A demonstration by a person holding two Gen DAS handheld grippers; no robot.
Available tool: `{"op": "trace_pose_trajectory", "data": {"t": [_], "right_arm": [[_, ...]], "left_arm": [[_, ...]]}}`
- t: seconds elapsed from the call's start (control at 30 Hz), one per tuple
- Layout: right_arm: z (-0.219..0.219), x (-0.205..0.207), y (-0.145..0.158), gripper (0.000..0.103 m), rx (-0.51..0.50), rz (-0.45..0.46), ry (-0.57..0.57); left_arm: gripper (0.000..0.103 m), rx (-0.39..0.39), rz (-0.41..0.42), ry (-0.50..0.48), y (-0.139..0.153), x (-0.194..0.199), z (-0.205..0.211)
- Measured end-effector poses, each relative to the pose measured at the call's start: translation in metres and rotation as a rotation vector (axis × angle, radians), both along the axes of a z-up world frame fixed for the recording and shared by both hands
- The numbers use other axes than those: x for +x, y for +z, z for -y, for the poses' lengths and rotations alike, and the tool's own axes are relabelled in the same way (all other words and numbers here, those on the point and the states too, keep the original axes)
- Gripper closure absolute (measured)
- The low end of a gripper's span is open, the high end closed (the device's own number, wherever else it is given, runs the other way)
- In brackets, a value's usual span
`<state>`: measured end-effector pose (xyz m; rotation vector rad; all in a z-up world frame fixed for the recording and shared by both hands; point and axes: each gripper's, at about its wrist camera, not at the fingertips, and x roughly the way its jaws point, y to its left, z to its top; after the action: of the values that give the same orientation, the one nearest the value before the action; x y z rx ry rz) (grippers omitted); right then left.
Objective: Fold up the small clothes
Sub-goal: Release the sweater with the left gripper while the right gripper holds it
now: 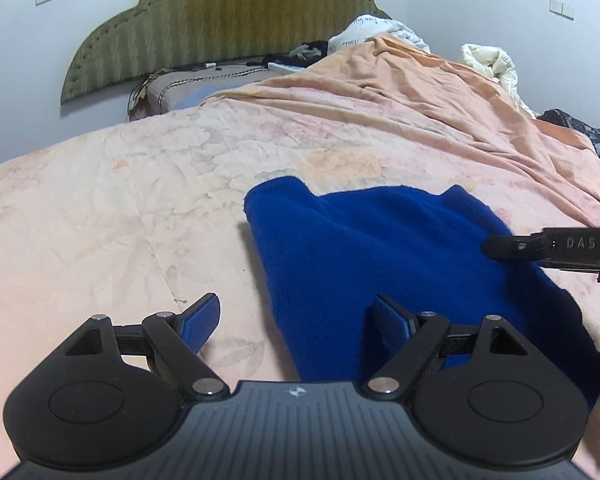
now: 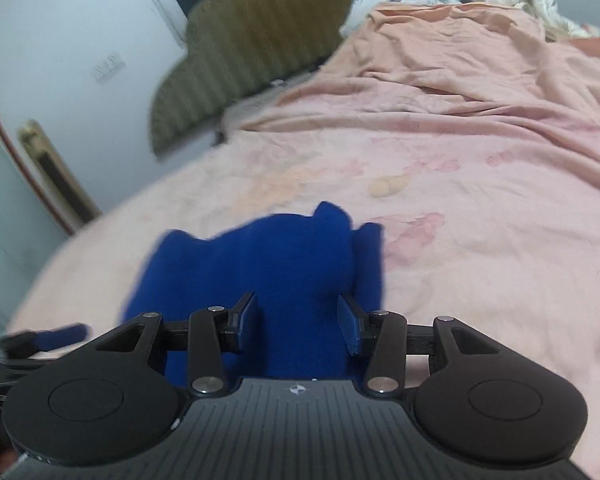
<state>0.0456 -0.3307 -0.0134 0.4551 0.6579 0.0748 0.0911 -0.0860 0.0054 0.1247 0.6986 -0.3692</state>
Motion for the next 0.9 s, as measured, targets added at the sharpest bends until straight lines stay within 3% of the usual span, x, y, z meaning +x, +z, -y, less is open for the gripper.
{"op": "trace_pose_trajectory", "data": {"t": [0.03,0.07,0.13,0.27,0.37,0.43,0.5,0.67,0.73,0.8,0.9], "right_arm": [[0.003,-0.001,-0.003,0.077,0.021,-0.001,-0.01],[0.01,-0.004,-0.007,0.086,0.066,0.0,-0.013],[0.019,-0.011,-0.011,0.089,0.135,0.014,-0.035],[0.023,-0.026,-0.014,0.09,0.154,0.027,-0.071],[0.024,-0.02,-0.016,0.076,0.172,-0.006,-0.068],[0.028,-0.033,-0.008,0.063,0.208,0.032,-0.069],[0.029,-0.05,0.0,0.06,0.204,0.064,-0.064],[0.03,-0.093,-0.011,0.06,0.244,0.011,-0.003],[0.025,-0.102,-0.022,0.052,0.235,-0.024,0.009],[0.022,-0.107,-0.028,0.056,0.178,-0.046,-0.018],[0.028,-0.112,-0.021,0.047,0.245,-0.018,-0.038]], "left_arm": [[0.019,-0.001,-0.004,0.002,-0.001,-0.001,0.0],[0.019,-0.007,-0.007,0.0,-0.002,-0.002,-0.001],[0.019,-0.021,-0.009,-0.005,-0.003,-0.005,-0.004],[0.019,-0.02,-0.032,0.003,-0.006,-0.008,-0.005],[0.019,-0.056,-0.041,-0.021,-0.002,-0.023,-0.01],[0.019,-0.06,-0.042,-0.046,-0.002,-0.036,-0.013],[0.019,-0.039,-0.043,-0.085,-0.005,-0.05,-0.011],[0.019,0.086,-0.012,-0.116,-0.023,-0.07,0.0],[0.019,0.075,-0.029,-0.106,-0.023,-0.071,-0.002],[0.019,0.039,-0.044,-0.102,-0.016,-0.07,-0.007],[0.019,-0.027,-0.054,-0.075,-0.005,-0.06,-0.016]]}}
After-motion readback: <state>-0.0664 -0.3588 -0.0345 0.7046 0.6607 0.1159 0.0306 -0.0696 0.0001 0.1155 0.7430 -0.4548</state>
